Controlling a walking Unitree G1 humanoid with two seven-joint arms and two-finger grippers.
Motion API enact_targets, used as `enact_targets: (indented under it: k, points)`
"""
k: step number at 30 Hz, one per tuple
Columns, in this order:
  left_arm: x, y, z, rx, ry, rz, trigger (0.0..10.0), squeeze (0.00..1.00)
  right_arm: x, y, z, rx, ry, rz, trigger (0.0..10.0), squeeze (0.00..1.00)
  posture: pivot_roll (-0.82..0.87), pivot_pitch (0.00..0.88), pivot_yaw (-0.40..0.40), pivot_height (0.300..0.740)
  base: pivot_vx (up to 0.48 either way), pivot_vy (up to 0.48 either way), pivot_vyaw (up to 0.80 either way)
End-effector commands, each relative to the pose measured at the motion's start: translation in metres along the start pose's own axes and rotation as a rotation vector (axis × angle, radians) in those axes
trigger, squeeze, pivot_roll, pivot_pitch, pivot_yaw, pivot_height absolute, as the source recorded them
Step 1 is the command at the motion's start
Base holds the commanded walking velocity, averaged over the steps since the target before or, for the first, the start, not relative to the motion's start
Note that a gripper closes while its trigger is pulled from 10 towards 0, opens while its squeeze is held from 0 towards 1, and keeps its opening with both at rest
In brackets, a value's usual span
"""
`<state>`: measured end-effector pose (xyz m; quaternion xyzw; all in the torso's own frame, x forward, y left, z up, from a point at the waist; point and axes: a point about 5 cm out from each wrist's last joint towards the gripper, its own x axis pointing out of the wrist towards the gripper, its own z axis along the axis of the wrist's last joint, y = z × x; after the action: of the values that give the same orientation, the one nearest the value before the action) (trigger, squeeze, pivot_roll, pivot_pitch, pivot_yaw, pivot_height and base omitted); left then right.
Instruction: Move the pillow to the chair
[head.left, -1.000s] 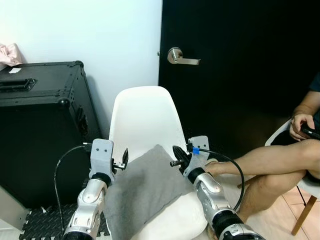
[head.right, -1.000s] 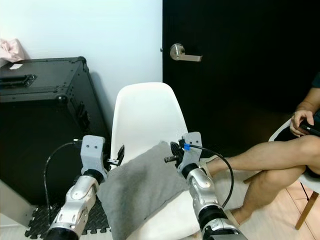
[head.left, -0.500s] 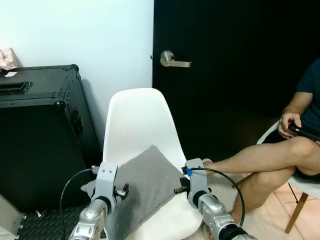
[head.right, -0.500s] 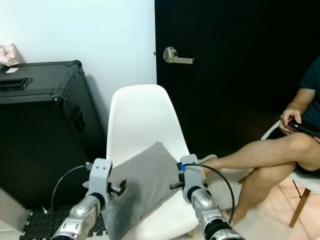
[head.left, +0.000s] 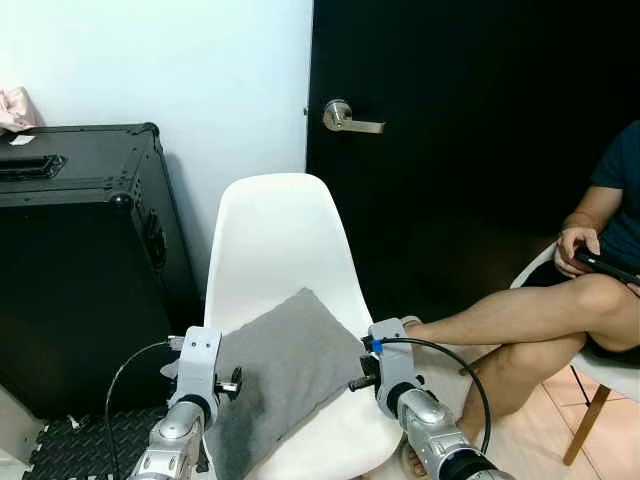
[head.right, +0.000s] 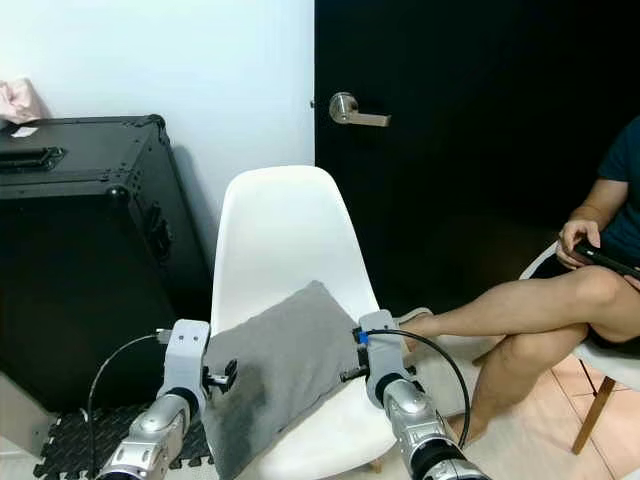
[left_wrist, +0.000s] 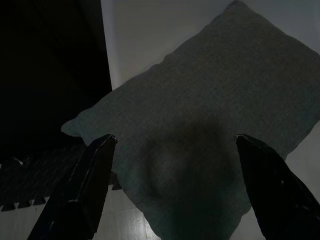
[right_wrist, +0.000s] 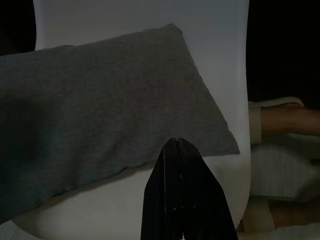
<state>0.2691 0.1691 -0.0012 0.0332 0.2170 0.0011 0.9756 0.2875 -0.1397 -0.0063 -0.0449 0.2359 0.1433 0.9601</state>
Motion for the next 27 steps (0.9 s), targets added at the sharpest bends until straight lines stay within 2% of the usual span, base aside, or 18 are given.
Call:
enact_targets:
  k: [1, 4, 12, 20, 27]
  points:
    - [0.000, -0.001, 0.000, 0.004, -0.003, 0.000, 10.0, 0.00, -0.001, -0.001, -0.004, -0.007, 0.013, -0.004, 10.0, 0.00, 0.06, 0.055, -0.039, 0.740, 0.000, 0.000, 0.00]
    - [0.001, -0.003, 0.001, 0.007, -0.004, -0.004, 10.0, 0.00, -0.003, -0.002, -0.006, 0.005, 0.022, 0.001, 10.0, 0.00, 0.05, 0.056, -0.040, 0.740, 0.000, 0.000, 0.00]
    - [0.001, -0.007, 0.002, 0.017, -0.007, -0.012, 10.0, 0.00, -0.005, -0.008, -0.008, 0.020, 0.027, -0.022, 10.0, 0.00, 0.05, 0.059, -0.035, 0.740, 0.000, 0.000, -0.80]
    - [0.004, -0.003, 0.012, 0.012, -0.033, -0.007, 10.0, 0.00, -0.006, -0.011, -0.009, 0.030, 0.033, -0.032, 10.0, 0.00, 0.05, 0.059, -0.038, 0.740, 0.000, 0.000, -0.80]
    - [0.004, -0.005, 0.012, 0.012, -0.034, -0.011, 10.0, 0.00, -0.006, -0.013, -0.010, 0.037, 0.039, -0.041, 10.0, 0.00, 0.05, 0.061, -0.036, 0.740, 0.000, 0.000, -0.80]
